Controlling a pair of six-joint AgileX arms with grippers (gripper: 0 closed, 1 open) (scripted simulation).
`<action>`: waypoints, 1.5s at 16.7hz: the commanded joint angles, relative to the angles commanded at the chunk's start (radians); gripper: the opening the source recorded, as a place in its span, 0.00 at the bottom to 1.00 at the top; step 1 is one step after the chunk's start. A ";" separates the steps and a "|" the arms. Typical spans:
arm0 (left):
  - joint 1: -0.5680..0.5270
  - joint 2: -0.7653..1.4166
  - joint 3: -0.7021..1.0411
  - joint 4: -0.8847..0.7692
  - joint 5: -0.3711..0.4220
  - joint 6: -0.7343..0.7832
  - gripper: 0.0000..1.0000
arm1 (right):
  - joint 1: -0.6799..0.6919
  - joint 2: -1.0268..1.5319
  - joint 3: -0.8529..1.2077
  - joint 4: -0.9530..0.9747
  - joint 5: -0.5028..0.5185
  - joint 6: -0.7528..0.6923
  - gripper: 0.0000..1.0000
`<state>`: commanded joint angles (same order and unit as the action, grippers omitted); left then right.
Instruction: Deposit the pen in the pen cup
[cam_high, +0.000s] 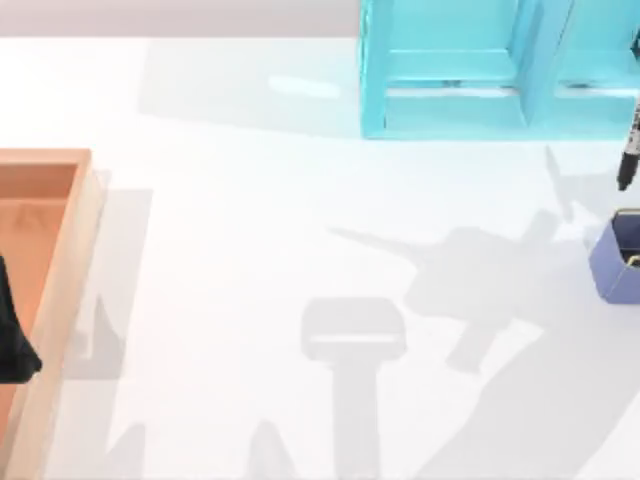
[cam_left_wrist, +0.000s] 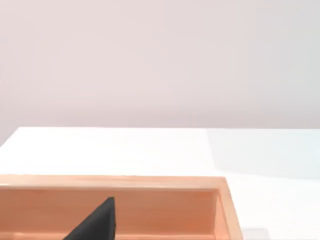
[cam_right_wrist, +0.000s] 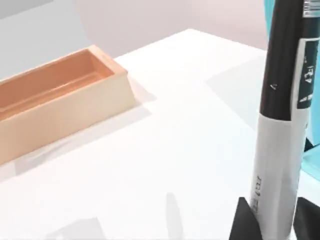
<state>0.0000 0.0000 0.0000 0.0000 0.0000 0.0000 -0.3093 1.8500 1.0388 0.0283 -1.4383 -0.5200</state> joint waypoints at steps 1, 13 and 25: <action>0.000 0.000 0.000 0.000 0.000 0.000 1.00 | -0.047 -0.018 -0.030 0.059 -0.063 -0.013 0.00; 0.000 0.000 0.000 0.000 0.000 0.000 1.00 | -0.164 -0.047 -0.084 0.232 -0.143 -0.066 0.00; 0.000 0.000 0.000 0.000 0.000 0.000 1.00 | -0.161 -0.086 -0.079 0.118 -0.209 -0.141 0.15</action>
<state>0.0000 0.0000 0.0000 0.0000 0.0000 0.0000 -0.4704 1.7638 0.9602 0.1459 -1.6472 -0.6612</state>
